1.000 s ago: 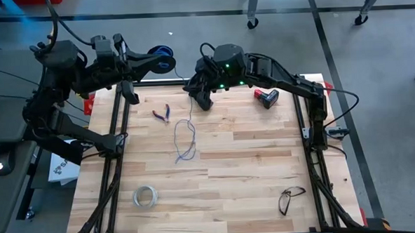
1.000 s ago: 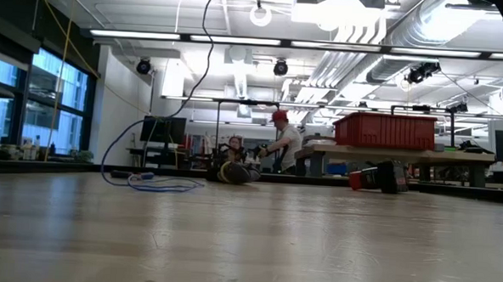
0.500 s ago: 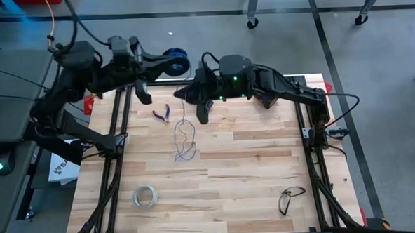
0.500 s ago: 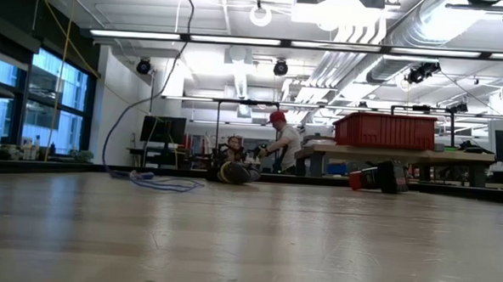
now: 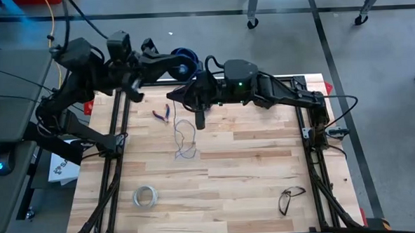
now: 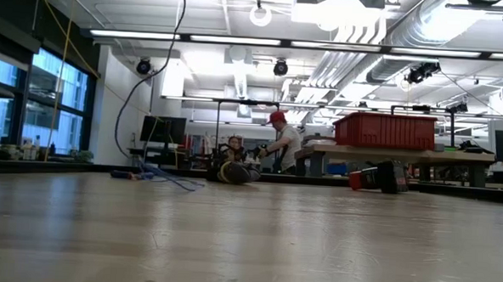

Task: Coil cords
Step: Coil the blue wire onto the black spool

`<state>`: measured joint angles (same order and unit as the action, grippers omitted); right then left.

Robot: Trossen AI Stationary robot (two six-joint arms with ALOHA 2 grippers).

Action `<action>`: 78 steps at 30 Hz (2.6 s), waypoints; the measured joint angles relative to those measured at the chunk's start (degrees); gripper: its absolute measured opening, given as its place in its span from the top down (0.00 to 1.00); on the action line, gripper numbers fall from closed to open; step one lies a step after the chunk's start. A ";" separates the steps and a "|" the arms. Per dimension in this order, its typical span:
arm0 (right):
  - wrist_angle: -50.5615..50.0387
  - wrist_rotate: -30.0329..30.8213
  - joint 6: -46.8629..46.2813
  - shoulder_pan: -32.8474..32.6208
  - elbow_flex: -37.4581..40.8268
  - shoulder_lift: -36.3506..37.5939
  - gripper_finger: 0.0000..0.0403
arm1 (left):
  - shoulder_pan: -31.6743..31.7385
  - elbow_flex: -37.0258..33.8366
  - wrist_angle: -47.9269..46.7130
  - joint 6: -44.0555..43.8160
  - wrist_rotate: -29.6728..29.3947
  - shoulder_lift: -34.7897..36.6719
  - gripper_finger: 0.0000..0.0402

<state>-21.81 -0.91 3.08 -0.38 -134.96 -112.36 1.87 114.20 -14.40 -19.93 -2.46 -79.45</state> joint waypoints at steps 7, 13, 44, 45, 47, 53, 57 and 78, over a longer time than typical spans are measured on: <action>-0.46 -1.24 2.32 -0.87 0.02 0.90 1.00 | 0.02 -0.03 -0.64 -3.91 1.60 2.69 1.00; -0.65 -2.33 4.06 -1.70 0.02 2.20 1.00 | 0.00 -0.03 -1.79 -6.38 1.58 4.52 1.00; 9.52 -2.75 9.01 -2.54 0.04 -0.78 1.00 | -2.02 0.00 3.62 -37.69 12.43 -2.21 1.00; 9.53 -2.75 9.24 -2.54 0.04 -0.66 1.00 | -2.23 0.01 3.34 -38.12 12.40 -2.17 1.00; 9.24 -2.76 10.04 -2.40 0.02 -0.42 1.00 | -2.85 0.00 2.63 -38.60 12.38 -2.07 1.00; 7.57 -3.09 10.53 -1.93 0.06 0.29 1.00 | -4.30 0.01 -1.93 -38.13 12.11 -1.80 1.00; 6.93 -3.14 11.28 -1.77 0.06 1.09 1.00 | -4.35 0.06 -3.10 -37.97 11.57 -1.49 1.00; -6.08 -3.99 15.29 3.17 0.02 2.32 1.00 | -4.28 -0.05 -34.85 -29.72 9.96 1.86 1.00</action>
<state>-27.89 -4.90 18.37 2.79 -134.93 -110.04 -2.42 114.15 -49.25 -49.66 7.49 -77.59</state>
